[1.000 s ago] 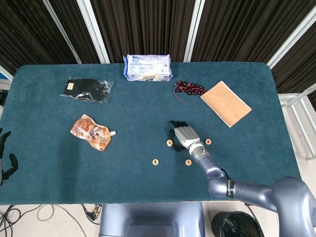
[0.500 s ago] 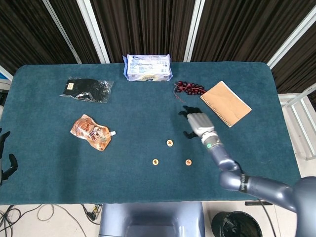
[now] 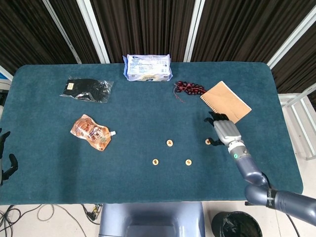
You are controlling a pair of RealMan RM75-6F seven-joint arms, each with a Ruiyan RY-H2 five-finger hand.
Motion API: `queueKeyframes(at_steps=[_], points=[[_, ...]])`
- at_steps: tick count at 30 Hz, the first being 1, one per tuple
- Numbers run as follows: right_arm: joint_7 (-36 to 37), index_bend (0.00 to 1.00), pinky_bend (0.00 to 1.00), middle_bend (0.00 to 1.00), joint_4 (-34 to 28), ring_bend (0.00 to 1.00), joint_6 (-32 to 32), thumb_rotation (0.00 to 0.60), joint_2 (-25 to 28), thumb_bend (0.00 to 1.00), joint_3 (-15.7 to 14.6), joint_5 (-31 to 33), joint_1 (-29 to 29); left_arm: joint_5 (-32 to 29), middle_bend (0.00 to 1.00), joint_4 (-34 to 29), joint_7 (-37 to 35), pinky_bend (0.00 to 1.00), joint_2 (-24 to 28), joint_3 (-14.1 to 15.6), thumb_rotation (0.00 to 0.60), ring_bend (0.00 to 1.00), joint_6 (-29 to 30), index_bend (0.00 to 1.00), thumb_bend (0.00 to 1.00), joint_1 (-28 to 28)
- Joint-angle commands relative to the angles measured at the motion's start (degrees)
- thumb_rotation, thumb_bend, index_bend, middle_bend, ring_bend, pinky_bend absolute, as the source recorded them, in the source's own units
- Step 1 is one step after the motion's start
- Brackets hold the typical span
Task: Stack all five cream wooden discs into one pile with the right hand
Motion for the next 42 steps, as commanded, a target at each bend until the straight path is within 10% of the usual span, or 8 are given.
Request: queueKeyframes(at_steps=[1,42], points=[[1.5,0.26,0.00,0.00,0.8,0.00,2.0,0.600,-1.2,0.43,-1.7,-3.7,-2.4,0.0,0.00,0.0,-0.1,0.00,0.0,0.0,0.600,0.00,0.0,0.14,0.62,0.0],[6.6,0.41,0.00,0.00,15.3,0.00,-3.7,0.600,-11.0,0.43,0.7,-8.5,-4.4,0.0,0.00,0.1,0.2,0.00,0.1,0.1,0.600,0.00,0.0,0.14,0.62,0.1]])
